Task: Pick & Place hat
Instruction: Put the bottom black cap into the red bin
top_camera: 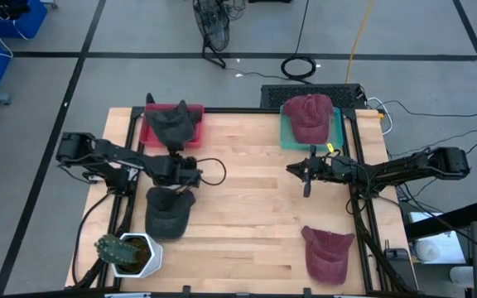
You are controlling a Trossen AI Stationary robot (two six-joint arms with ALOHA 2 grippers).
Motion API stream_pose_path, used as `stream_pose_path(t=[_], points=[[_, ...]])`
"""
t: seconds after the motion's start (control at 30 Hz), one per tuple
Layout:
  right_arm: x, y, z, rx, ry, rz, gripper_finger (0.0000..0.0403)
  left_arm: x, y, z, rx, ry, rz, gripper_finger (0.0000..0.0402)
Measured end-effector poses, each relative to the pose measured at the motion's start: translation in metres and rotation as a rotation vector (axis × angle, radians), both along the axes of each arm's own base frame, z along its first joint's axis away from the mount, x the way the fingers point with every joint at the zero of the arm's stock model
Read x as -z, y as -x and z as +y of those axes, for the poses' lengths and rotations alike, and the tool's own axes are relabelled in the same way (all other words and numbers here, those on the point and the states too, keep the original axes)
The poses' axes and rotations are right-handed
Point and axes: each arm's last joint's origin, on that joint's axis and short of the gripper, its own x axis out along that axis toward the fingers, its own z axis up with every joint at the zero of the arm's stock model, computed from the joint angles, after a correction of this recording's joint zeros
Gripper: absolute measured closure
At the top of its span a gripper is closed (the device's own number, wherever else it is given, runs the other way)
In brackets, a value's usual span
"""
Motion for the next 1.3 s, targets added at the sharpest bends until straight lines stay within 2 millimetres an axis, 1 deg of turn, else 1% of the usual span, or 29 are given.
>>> stream_pose_path(t=[0.17, 0.33, 0.5, 0.7, 0.97, 1.17, 1.3], points=[[0.000, 0.000, 0.000, 0.000, 0.004, 0.003, 0.0380, -0.002, 0.001, 0.007, -0.045, -0.056, -0.032, 0.0156], [0.000, 0.000, 0.000, 0.000, 0.003, 0.006, 0.0380, 0.000, 0.000, 0.014, -0.114, 0.014, -0.097, 0.0170], [0.001, 0.000, 0.000, 0.000, 0.002, 0.008, 0.0380, 0.000, 0.000, 0.021, -0.168, 0.016, -0.137, 0.0179], [0.001, 0.000, 0.000, 0.000, 0.001, 0.012, 0.0380, -0.002, 0.002, 0.029, -0.219, -0.067, -0.163, 0.0203], [0.003, 0.001, 0.000, 0.002, -0.001, 0.032, 0.0380, -0.002, 0.003, 0.032, -0.231, -0.084, -0.164, 0.0260], [0.003, 0.001, 0.000, 0.002, -0.001, 0.032, 0.0380, -0.002, 0.005, 0.028, -0.214, -0.089, -0.130, 0.0316], [0.003, 0.001, 0.000, 0.002, -0.001, 0.030, 0.0380, -0.004, 0.005, 0.024, -0.200, -0.137, -0.139, 0.0358]])
